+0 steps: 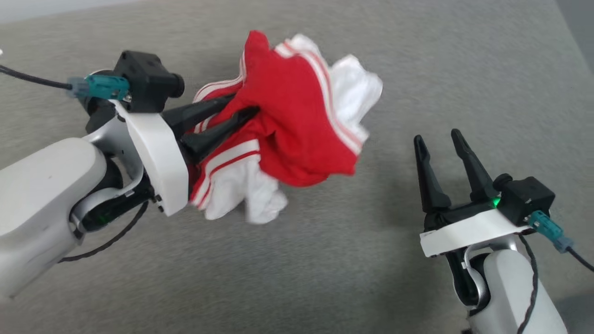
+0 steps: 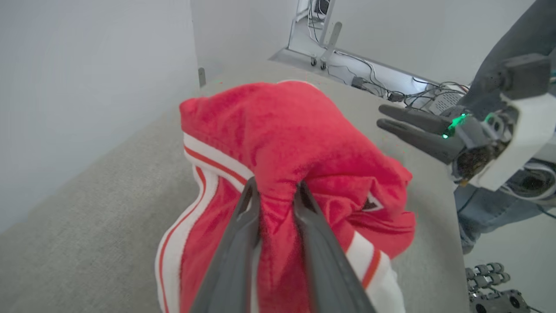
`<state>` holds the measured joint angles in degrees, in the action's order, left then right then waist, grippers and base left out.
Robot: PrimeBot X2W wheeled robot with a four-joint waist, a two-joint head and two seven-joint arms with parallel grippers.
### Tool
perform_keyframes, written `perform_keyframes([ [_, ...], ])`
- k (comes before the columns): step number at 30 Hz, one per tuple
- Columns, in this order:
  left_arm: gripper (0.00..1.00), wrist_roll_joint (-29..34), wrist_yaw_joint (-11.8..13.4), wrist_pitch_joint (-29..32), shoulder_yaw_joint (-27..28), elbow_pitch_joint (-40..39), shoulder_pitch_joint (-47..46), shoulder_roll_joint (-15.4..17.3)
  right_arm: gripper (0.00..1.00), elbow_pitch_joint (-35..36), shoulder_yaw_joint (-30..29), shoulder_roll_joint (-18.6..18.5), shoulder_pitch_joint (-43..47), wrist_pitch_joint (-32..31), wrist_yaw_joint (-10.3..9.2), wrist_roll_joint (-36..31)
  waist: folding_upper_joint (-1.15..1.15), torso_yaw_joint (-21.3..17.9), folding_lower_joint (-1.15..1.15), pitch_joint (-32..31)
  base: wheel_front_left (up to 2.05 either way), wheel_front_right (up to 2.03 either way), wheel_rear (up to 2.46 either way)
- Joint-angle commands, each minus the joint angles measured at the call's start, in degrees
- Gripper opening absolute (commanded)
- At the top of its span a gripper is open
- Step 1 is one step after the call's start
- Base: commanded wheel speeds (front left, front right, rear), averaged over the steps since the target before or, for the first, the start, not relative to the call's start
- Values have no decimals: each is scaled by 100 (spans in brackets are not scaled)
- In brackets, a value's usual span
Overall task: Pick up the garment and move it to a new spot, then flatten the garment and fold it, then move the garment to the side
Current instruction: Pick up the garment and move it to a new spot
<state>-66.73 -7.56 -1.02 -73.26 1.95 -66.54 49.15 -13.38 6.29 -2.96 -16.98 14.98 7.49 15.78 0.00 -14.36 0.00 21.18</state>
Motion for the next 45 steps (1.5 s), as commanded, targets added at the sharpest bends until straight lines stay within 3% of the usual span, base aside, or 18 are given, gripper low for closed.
perform_keyframes([
  [1,0,79,14,92,0,11,49,70,100,40,17,2,18,28,-1,91,0,-454,0,317,0,0,0],
  [10,0,541,13,1168,-14,555,644,600,100,160,42,7,249,28,0,723,0,-1254,0,652,0,0,0],
  [19,0,926,35,1837,-128,869,853,620,100,270,74,5,282,28,0,849,0,-1377,0,803,0,0,0],
  [21,29,956,35,1781,-131,899,810,538,100,297,45,3,227,28,0,794,0,-1314,0,807,0,0,0],
  [23,45,1021,35,1664,-117,939,723,476,100,313,16,3,206,28,0,721,0,-1210,0,774,0,0,0],
  [24,63,998,35,1566,-104,945,685,435,100,304,-1,3,200,28,0,681,0,-1141,0,737,0,0,0],
  [25,96,958,35,1467,-90,952,644,384,100,291,-20,2,181,28,0,622,0,-1066,0,695,0,0,0],
  [26,100,977,33,1373,-78,945,600,333,100,283,-53,1,159,28,0,553,0,-971,0,642,0,0,0],
  [32,100,517,14,456,-13,1087,493,-54,100,134,-240,2,109,28,0,56,0,-264,0,252,0,0,0],
  [40,100,-295,14,-1138,-15,1707,1234,-604,100,-143,-544,-2,204,28,0,-688,0,716,0,-469,0,0,0],
  [45,100,-638,14,-1408,120,2133,1817,-892,100,-308,-769,-4,304,28,-1,-969,0,1147,0,-849,0,0,0],
])
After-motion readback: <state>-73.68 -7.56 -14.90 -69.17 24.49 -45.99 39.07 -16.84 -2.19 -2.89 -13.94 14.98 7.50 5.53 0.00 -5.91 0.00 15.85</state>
